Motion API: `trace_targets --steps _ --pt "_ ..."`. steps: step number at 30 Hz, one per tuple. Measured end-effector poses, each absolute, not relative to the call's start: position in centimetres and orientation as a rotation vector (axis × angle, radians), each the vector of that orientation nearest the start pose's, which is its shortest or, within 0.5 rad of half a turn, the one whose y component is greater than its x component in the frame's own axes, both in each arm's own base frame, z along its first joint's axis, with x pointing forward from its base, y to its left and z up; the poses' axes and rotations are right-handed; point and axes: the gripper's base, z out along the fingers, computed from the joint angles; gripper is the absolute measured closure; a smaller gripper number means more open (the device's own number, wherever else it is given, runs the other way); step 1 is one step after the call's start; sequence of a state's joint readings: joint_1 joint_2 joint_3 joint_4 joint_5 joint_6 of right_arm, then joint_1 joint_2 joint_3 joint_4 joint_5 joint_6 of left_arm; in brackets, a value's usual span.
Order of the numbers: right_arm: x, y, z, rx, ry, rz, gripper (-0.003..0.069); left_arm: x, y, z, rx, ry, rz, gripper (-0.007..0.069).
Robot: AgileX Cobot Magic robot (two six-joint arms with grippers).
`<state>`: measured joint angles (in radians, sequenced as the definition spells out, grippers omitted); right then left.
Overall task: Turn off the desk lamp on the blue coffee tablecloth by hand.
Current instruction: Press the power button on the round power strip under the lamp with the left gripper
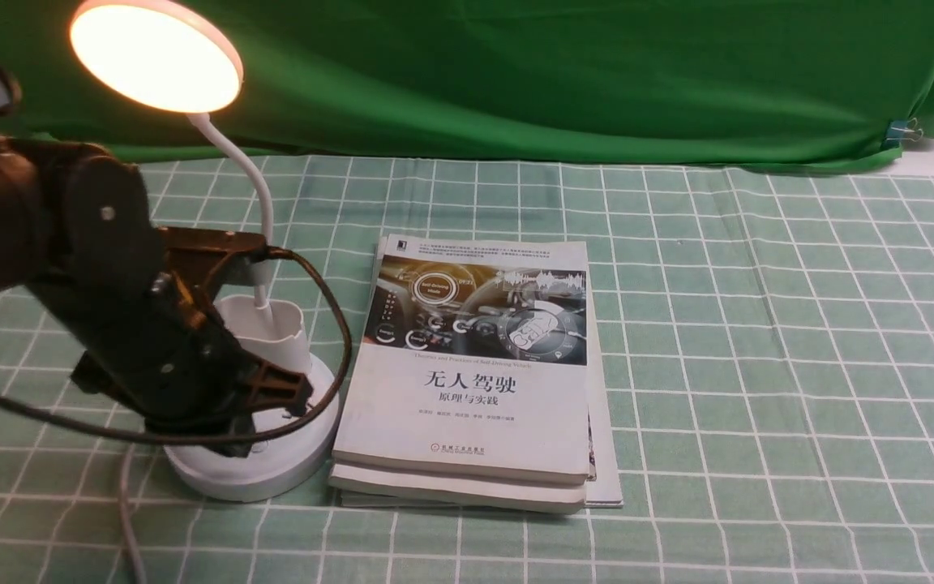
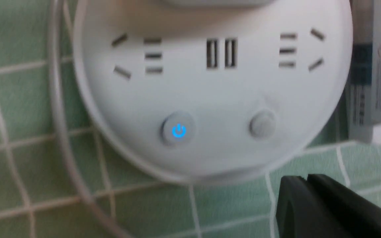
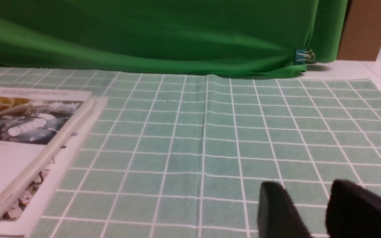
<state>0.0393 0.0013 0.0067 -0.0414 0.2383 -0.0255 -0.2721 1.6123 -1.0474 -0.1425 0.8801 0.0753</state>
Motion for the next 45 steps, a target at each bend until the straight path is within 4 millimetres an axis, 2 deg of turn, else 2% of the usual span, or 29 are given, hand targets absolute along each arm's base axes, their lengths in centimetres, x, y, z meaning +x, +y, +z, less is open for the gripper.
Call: trace_targets --steps 5,23,33,36,41,45 --pt "5.6 0.1 18.9 -0.084 1.728 -0.028 0.0417 30.1 -9.7 20.7 0.412 2.947 -0.196 0.0602" --pt "5.6 0.1 18.9 -0.084 1.728 -0.028 0.0417 31.2 -9.7 18.6 0.438 2.987 -0.150 0.0602" --pt "5.6 0.1 18.9 -0.084 1.728 -0.028 0.0417 31.3 -9.7 18.8 0.443 2.980 -0.144 0.0602" --pt "5.6 0.1 18.9 -0.084 1.728 -0.028 0.0417 31.0 -9.6 19.4 0.442 2.963 -0.147 0.0602" --pt "5.6 0.1 18.9 -0.084 1.728 -0.028 0.0417 30.2 -9.4 21.5 0.440 2.919 -0.155 0.0602" --pt "5.6 0.1 18.9 -0.084 1.728 -0.028 0.0417 30.2 -9.4 21.6 0.438 2.907 -0.156 0.0602"
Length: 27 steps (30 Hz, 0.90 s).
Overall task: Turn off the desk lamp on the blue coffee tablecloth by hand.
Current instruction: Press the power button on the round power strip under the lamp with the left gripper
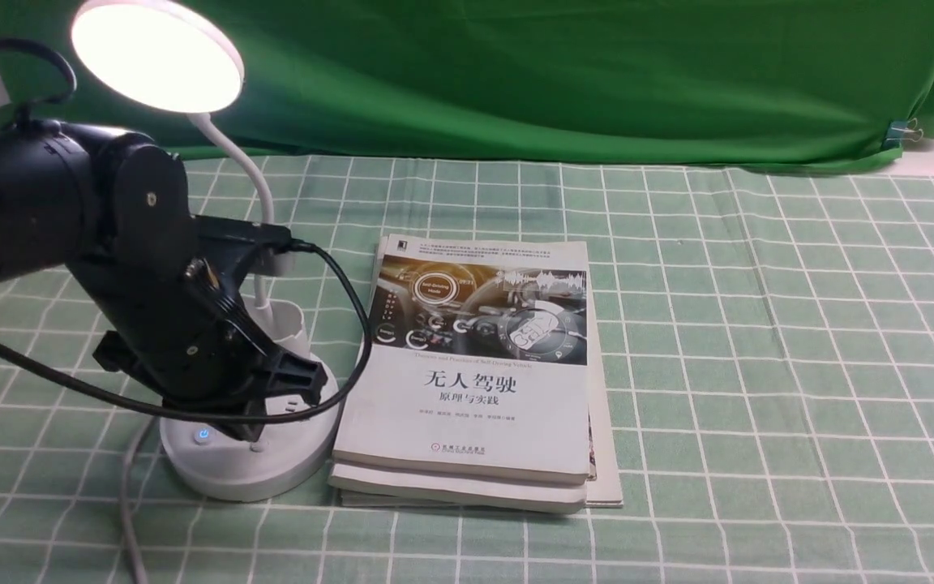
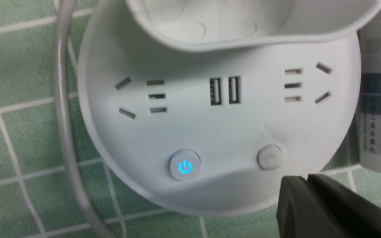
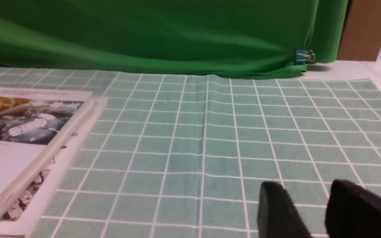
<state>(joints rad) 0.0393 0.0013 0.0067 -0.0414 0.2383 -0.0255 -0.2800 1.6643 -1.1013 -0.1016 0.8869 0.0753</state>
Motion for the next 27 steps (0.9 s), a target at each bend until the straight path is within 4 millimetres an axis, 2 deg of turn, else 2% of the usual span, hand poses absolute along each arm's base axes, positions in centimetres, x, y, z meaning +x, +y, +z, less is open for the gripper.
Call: trace_targets --steps 6,9,16,22,27 --pt "5.6 0.1 18.9 -0.084 1.728 -0.028 0.0417 30.7 -9.6 20.6 0.436 2.917 -0.153 0.0602" --pt "5.6 0.1 18.9 -0.084 1.728 -0.028 0.0417 31.1 -9.6 19.1 0.444 2.961 -0.141 0.0602" --pt "5.6 0.1 18.9 -0.084 1.728 -0.028 0.0417 31.2 -9.7 18.7 0.445 2.972 -0.139 0.0602" --pt "5.6 0.1 18.9 -0.084 1.728 -0.028 0.0417 31.1 -9.6 19.3 0.447 2.959 -0.138 0.0602" --pt "5.6 0.1 18.9 -0.084 1.728 -0.028 0.0417 30.3 -9.4 21.8 0.440 2.885 -0.149 0.0602"
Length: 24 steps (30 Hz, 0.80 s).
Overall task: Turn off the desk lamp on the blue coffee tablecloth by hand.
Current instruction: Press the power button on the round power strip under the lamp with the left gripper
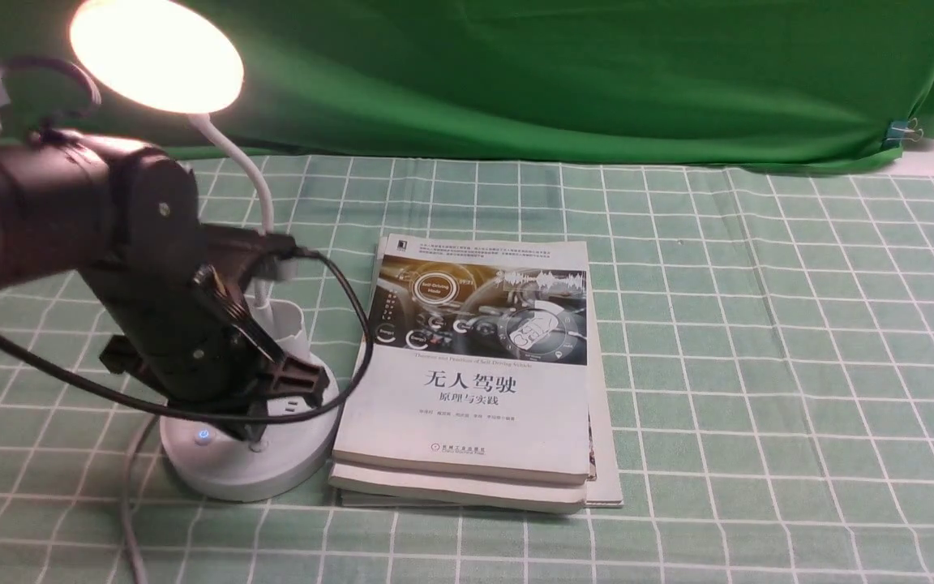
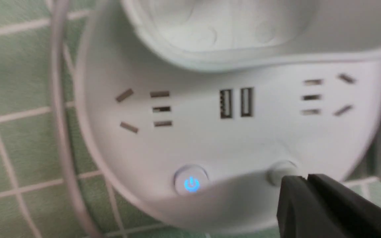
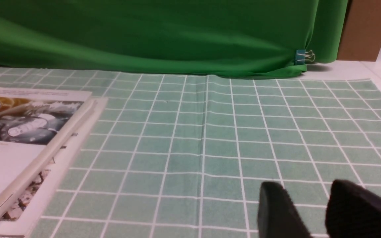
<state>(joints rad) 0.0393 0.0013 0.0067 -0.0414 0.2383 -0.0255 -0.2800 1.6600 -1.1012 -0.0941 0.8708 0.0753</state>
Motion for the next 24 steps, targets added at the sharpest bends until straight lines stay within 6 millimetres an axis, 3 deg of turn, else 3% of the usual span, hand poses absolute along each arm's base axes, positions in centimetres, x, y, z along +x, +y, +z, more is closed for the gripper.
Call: trace_targets --steps 7,18,24 --pt "5.6 0.1 18.9 -0.084 1.728 -0.028 0.0417 29.4 -9.1 24.1 0.437 2.828 -0.158 0.0602" --pt "5.6 0.1 18.9 -0.084 1.728 -0.028 0.0417 29.5 -9.2 23.9 0.437 2.829 -0.157 0.0602" --pt "5.6 0.1 18.9 -0.084 1.728 -0.028 0.0417 30.0 -9.3 22.6 0.441 2.871 -0.150 0.0602"
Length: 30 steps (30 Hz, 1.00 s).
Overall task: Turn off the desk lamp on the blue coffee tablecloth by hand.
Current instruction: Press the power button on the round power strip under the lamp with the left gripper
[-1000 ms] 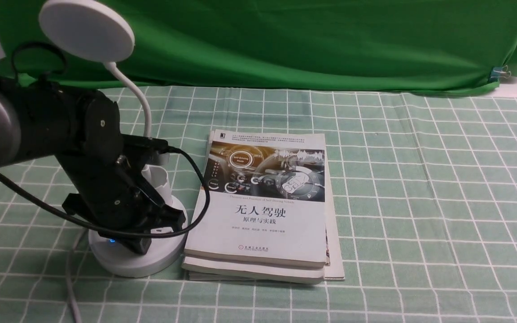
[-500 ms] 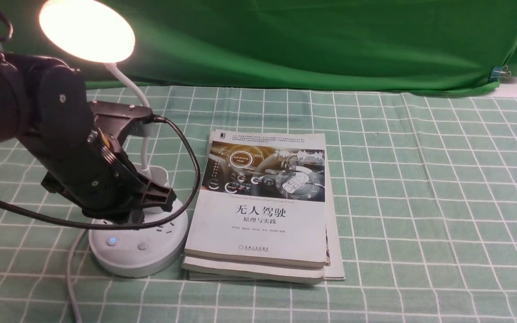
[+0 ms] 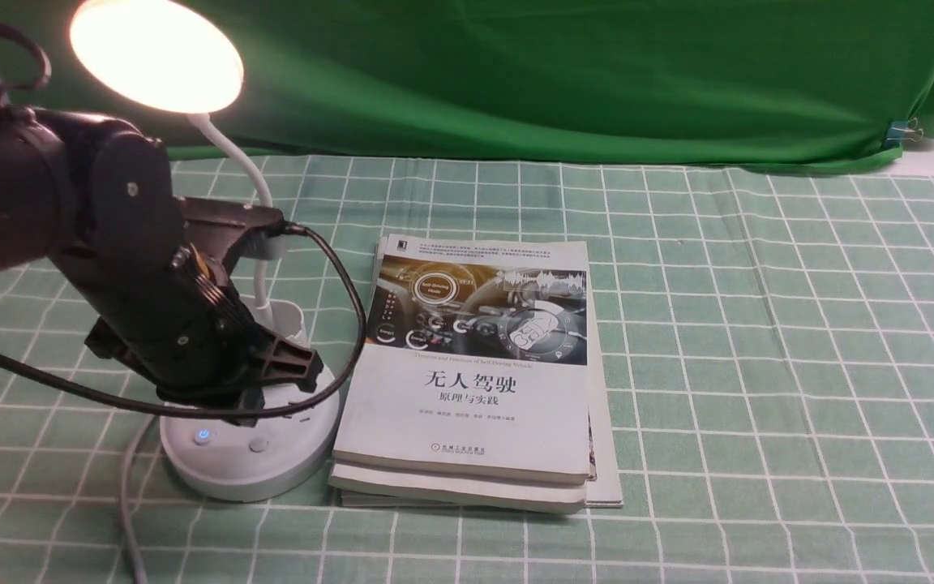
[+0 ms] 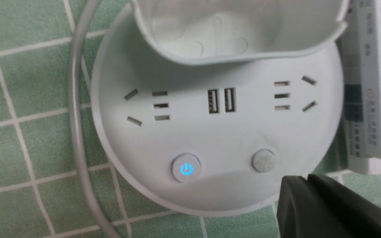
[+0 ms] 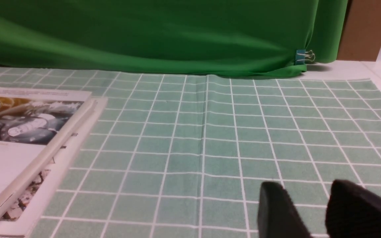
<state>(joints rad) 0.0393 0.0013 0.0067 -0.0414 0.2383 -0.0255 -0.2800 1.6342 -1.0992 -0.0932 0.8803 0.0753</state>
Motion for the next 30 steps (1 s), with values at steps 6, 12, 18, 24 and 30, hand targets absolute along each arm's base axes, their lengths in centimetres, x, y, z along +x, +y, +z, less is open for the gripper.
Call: trace_targets --steps 6,12,18,24,30 --pt "5.6 0.1 18.9 -0.084 1.728 -0.028 0.0417 30.7 -9.5 20.3 0.446 2.936 -0.141 0.0601" --pt "5.6 0.1 18.9 -0.084 1.728 -0.028 0.0417 31.1 -9.6 18.8 0.450 2.978 -0.134 0.0601" --pt "5.6 0.1 18.9 -0.084 1.728 -0.028 0.0417 31.2 -9.6 18.7 0.450 2.977 -0.134 0.0601" --pt "5.6 0.1 18.9 -0.084 1.728 -0.028 0.0417 31.2 -9.6 18.7 0.450 2.978 -0.134 0.0601" --pt "5.6 0.1 18.9 -0.084 1.728 -0.028 0.0417 31.3 -9.7 18.5 0.453 2.994 -0.132 0.0601"
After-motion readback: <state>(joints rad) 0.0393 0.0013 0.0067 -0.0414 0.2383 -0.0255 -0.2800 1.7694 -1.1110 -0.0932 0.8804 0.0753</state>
